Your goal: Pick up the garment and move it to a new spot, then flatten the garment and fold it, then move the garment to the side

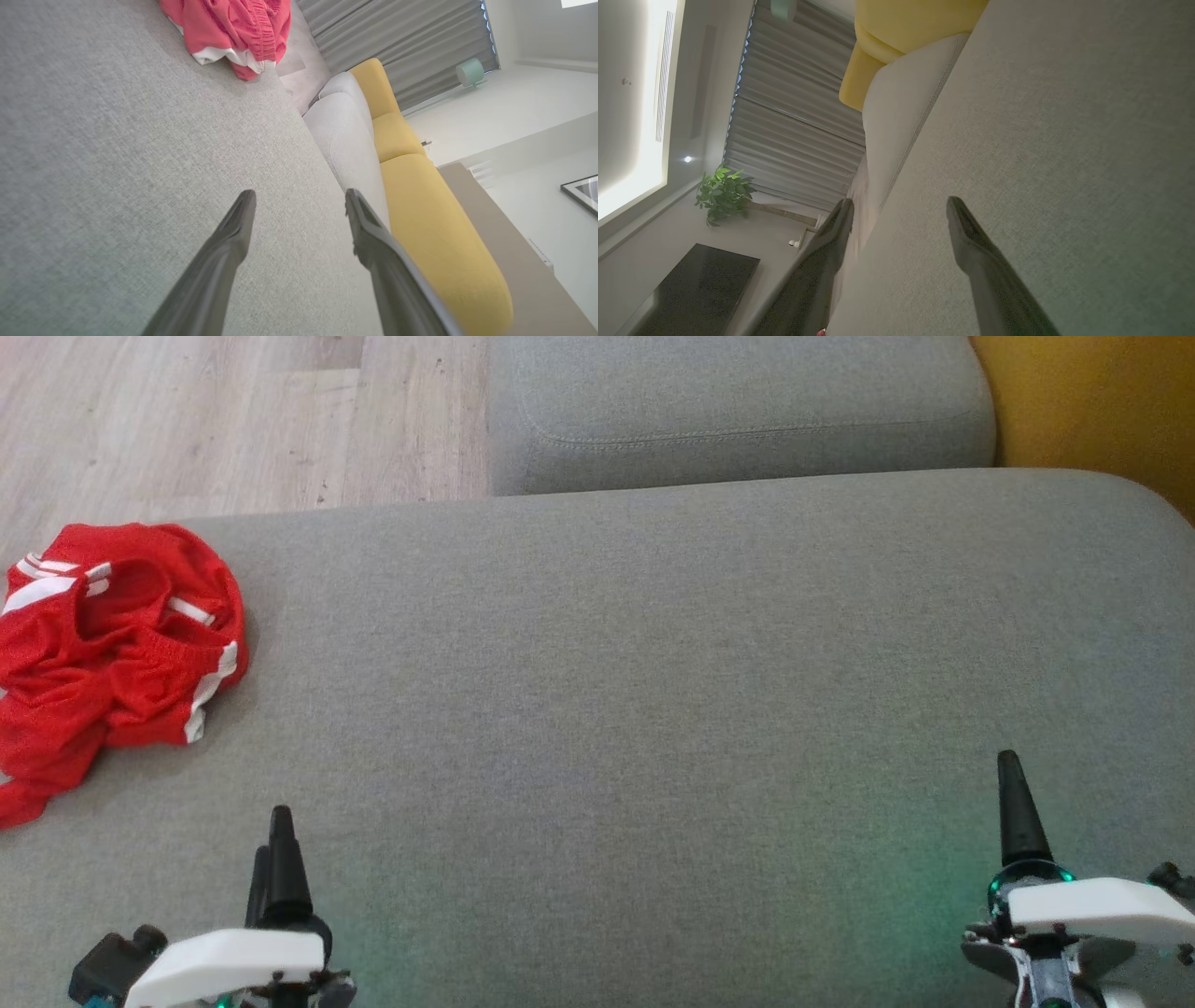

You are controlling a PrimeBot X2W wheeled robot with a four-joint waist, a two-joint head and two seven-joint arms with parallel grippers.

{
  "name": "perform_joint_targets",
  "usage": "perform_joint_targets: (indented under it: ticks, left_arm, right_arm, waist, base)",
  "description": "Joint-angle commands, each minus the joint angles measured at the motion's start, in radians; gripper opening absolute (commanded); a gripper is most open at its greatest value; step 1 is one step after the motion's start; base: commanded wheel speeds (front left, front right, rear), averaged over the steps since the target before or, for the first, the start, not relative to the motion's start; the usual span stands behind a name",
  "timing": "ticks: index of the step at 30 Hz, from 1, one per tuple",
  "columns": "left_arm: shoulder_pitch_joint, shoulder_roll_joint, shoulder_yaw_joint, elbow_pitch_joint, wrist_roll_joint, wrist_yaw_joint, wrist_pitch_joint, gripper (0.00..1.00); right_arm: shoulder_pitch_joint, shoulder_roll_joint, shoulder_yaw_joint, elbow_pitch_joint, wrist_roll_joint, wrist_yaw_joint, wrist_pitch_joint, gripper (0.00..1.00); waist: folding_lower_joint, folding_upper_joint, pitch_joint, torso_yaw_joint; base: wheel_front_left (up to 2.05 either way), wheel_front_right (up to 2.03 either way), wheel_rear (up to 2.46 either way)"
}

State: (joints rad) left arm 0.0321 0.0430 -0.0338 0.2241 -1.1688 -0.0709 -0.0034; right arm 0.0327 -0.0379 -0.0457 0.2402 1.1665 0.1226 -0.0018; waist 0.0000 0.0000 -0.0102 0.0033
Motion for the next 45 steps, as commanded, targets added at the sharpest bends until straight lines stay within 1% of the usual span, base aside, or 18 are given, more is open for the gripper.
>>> perform_joint_targets:
  ticks: [1, 13, 45]
  left_arm:
    - [-0.011, 0.008, 0.003, -0.04, 0.04, 0.002, -0.012, 1.0]
    - [0.007, 0.02, -0.027, -0.052, 0.236, 0.028, -0.047, 1.0]
    - [0.034, 0.04, -0.092, -0.09, 0.63, 0.094, -0.141, 1.0]
  right_arm:
    - [-0.017, -0.005, 0.012, -0.039, -0.033, 0.003, -0.012, 1.0]
    - [-0.009, -0.006, 0.048, -0.051, -0.203, 0.003, -0.048, 1.0]
    - [0.008, -0.009, 0.12, -0.099, -0.617, 0.005, -0.142, 1.0]
  waist:
    - [0.0, 0.0, 0.0, 0.0]
    - [0.0, 0.0, -0.003, 0.0]
    - [0.0, 0.0, -0.008, 0.005]
  base:
    - [0.0, 0.0, 0.0]
    - [0.0, 0.0, 0.0]
    - [0.0, 0.0, 0.0]
